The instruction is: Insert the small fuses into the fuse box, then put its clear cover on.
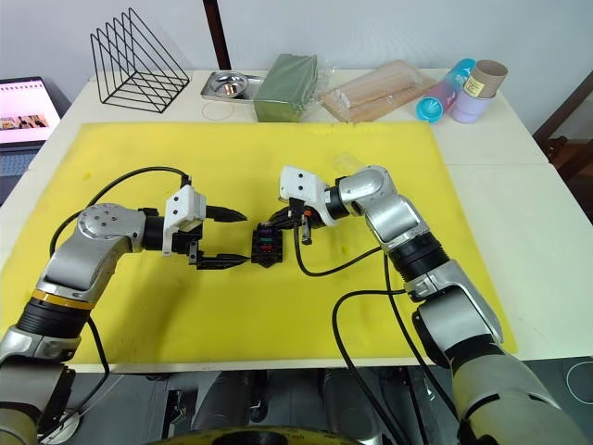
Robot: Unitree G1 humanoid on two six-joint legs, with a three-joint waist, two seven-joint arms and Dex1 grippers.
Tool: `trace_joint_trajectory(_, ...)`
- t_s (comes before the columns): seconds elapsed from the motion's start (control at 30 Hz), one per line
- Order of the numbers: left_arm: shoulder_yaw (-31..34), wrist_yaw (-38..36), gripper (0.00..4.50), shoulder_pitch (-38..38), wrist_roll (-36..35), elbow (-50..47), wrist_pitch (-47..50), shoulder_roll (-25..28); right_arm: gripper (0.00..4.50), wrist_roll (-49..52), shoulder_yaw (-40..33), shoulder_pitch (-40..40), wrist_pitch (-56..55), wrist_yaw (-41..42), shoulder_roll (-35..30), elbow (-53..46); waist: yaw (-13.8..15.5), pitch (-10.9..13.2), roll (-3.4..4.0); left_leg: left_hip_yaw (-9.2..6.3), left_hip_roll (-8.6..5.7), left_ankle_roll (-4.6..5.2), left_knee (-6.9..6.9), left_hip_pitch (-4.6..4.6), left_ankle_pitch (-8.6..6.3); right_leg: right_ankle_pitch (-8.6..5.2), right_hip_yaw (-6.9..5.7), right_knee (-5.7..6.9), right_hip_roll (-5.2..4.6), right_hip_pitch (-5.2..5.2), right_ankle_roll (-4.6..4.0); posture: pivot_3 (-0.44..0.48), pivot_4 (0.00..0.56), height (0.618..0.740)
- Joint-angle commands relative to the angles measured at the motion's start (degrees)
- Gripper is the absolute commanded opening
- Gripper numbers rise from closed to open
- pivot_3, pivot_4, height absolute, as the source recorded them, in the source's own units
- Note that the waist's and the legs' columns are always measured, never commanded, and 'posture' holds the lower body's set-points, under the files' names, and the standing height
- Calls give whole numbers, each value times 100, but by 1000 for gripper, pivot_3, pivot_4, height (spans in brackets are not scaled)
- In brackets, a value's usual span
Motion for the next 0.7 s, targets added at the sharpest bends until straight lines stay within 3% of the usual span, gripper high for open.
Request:
trace_joint_trajectory(0.03, 91, 12, 4500, -57, -43, -139, -31, -1, 34, -33, -6, -164, 174, 163, -17, -139, 2, 0, 0, 0, 0, 0, 0, 0, 0, 0, 0, 0, 0, 0, 0, 0, 150, 740)
trace_joint_trajectory(0.7, 74, 91, 4500, -36, -25, -164, -61, -96, 34, -516, 498, -377, 1336, 186, 131, -271, 1, -2, 1, 0, -1, 0, 2, 3, 0, 0, -1, 3, 0, 2, 0, 0, 150, 740)
